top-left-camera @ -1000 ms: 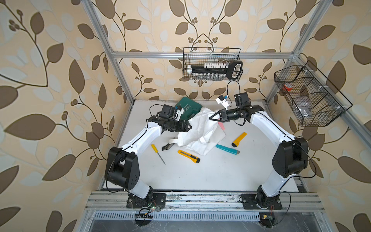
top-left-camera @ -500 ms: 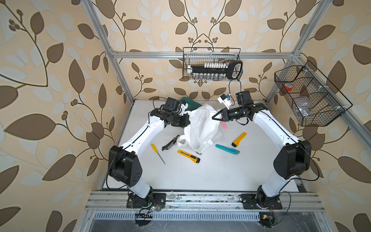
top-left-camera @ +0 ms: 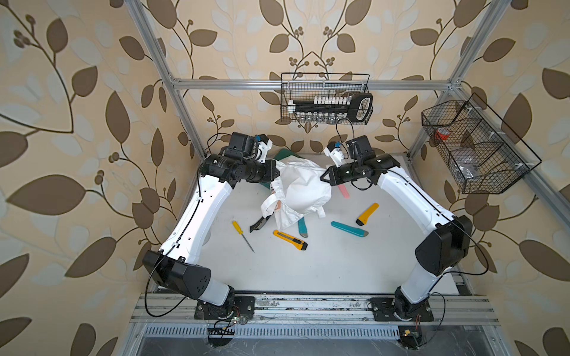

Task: Place the art knife into the pouch
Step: Open the pouch at the center of the board.

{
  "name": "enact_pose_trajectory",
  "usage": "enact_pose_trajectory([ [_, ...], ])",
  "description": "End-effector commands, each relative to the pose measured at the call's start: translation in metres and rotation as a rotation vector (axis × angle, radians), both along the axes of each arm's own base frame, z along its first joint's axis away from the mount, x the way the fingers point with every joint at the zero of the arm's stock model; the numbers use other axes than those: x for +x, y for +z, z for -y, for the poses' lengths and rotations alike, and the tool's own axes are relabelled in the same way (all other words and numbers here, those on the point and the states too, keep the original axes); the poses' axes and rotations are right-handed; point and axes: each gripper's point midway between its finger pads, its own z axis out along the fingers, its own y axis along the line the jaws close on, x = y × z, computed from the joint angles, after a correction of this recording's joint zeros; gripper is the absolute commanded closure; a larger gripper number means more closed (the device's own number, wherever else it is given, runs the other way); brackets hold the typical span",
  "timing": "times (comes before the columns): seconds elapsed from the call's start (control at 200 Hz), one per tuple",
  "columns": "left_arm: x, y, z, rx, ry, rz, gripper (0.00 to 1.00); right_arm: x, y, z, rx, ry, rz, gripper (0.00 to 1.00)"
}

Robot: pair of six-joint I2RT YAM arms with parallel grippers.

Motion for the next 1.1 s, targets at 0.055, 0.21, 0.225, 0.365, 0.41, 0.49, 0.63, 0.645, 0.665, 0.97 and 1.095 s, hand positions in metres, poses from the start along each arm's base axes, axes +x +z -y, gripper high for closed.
enact_pose_trajectory([
  [0.055,-0.006,0.024,-0.044,-0.043,0.154,0.070,1.00,0.033,-0.062,0.042,-0.223,-0.198,-0.025,1.00],
  [0.21,0.003,0.033,-0.051,-0.069,0.196,0.106,1.00,0.042,-0.053,0.055,-0.242,-0.261,0.042,0.98],
  [0.225,0.005,0.032,-0.051,-0.071,0.198,0.105,1.00,0.041,-0.050,0.055,-0.236,-0.256,0.051,0.93],
  [0.365,0.020,0.018,-0.050,-0.079,0.210,0.078,1.00,0.028,-0.020,0.072,-0.201,-0.293,0.111,0.35],
  [0.41,0.025,0.010,-0.051,-0.072,0.222,0.063,1.00,0.022,-0.010,0.085,-0.201,-0.335,0.126,0.26],
  [0.49,0.033,-0.003,-0.055,-0.059,0.243,0.040,1.00,0.012,0.003,0.109,-0.191,-0.412,0.163,0.14],
  [0.63,0.049,-0.031,-0.056,-0.053,0.274,-0.014,1.00,-0.003,0.001,0.134,-0.201,-0.487,0.136,0.08],
  [0.645,0.051,-0.034,-0.055,-0.055,0.277,-0.019,1.00,-0.004,-0.002,0.134,-0.202,-0.487,0.126,0.08],
  [0.665,0.052,-0.036,-0.055,-0.057,0.279,-0.022,1.00,-0.006,-0.007,0.134,-0.209,-0.487,0.110,0.08],
  [0.97,0.073,-0.073,-0.051,-0.077,0.303,-0.089,1.00,-0.025,-0.056,0.153,-0.228,-0.550,0.032,0.06],
  [1.095,0.079,-0.074,-0.048,-0.088,0.294,-0.094,1.00,-0.025,-0.047,0.115,-0.081,-0.377,0.005,0.07],
])
